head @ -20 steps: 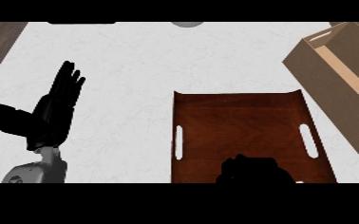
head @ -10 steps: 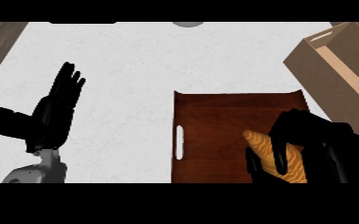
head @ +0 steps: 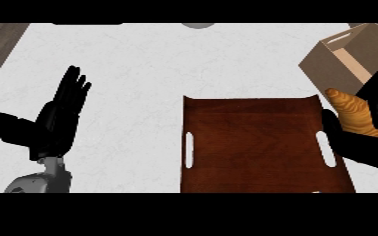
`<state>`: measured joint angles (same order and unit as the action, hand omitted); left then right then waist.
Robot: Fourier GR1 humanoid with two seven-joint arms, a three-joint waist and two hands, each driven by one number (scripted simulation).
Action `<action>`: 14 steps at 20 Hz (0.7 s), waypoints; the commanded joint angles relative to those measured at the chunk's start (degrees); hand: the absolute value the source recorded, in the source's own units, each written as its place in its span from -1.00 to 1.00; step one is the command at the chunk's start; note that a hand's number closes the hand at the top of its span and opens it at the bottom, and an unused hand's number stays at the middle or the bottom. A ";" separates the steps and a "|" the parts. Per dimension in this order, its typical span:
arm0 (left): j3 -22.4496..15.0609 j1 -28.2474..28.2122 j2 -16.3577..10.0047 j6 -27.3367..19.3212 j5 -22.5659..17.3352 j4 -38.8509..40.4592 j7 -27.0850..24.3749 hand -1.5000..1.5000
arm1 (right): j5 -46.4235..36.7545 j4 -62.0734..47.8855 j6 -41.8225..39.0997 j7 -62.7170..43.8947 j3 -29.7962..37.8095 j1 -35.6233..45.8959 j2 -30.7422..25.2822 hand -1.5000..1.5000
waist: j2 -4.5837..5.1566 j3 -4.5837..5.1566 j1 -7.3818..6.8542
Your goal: Pick the croissant from the tray and place it in the cardboard box
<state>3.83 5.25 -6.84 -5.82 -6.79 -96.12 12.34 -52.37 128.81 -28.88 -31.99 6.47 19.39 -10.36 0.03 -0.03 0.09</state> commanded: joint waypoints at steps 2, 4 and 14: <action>2.09 0.95 -1.53 0.91 -1.51 0.15 2.24 0.00 | 2.04 -8.99 3.40 6.82 9.29 2.72 -6.88 1.00 | 0.02 0.03 -0.23; -0.06 1.01 0.13 -0.06 0.37 0.80 0.71 0.00 | 3.23 -17.06 4.84 11.32 14.87 6.55 -12.41 1.00 | 0.14 0.01 -0.40; 0.75 -0.43 -0.67 3.04 -0.99 1.46 -1.44 0.00 | -2.12 -45.91 18.18 29.22 14.42 6.80 -19.78 1.00 | 0.26 0.02 -0.77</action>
<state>4.15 5.65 -7.01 -5.05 -7.11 -96.89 13.89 -53.91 93.51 -13.62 -8.74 19.52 24.79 -26.34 0.20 -0.02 -0.60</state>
